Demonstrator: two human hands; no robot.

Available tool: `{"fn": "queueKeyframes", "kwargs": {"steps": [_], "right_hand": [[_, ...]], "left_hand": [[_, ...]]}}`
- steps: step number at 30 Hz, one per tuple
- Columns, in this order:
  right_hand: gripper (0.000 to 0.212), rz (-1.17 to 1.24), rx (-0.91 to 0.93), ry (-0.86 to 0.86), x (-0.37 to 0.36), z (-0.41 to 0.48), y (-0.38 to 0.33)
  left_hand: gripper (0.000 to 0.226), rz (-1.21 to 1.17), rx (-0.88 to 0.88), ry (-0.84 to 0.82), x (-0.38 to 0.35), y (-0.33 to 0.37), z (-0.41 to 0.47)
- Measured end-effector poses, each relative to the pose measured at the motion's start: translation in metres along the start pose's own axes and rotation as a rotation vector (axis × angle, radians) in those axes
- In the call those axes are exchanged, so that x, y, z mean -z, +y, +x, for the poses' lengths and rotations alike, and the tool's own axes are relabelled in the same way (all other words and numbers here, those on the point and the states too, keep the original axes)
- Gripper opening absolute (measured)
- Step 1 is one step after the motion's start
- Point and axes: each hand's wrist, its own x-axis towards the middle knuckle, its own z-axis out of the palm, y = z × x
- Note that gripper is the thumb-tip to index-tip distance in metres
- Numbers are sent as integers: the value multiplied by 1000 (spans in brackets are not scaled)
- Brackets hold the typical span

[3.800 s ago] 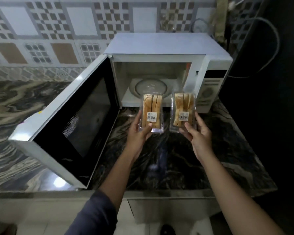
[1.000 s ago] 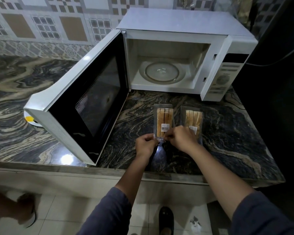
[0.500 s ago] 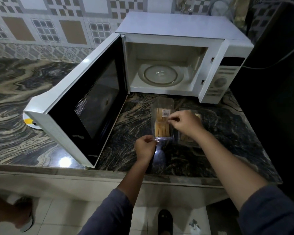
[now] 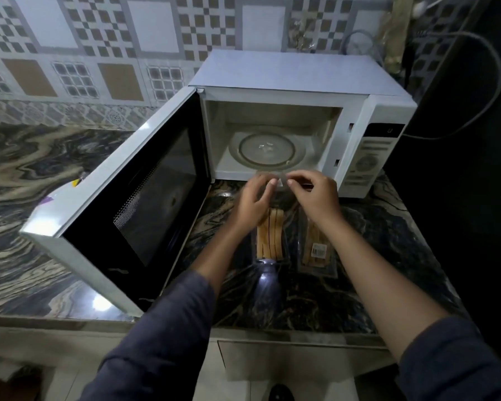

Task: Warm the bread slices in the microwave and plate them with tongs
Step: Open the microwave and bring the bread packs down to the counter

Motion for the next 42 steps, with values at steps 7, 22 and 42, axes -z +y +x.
{"fn": "queueKeyframes", "kwargs": {"steps": [7, 22, 42], "right_hand": [[31, 72, -405, 191, -51, -37, 30], [63, -201, -469, -171, -89, -30, 22], [51, -80, -574, -1, -17, -87, 1]], "left_hand": [[19, -48, 69, -59, 15, -4, 33], [14, -90, 65, -115, 19, -12, 32], [28, -85, 7, -219, 15, -22, -21]]}}
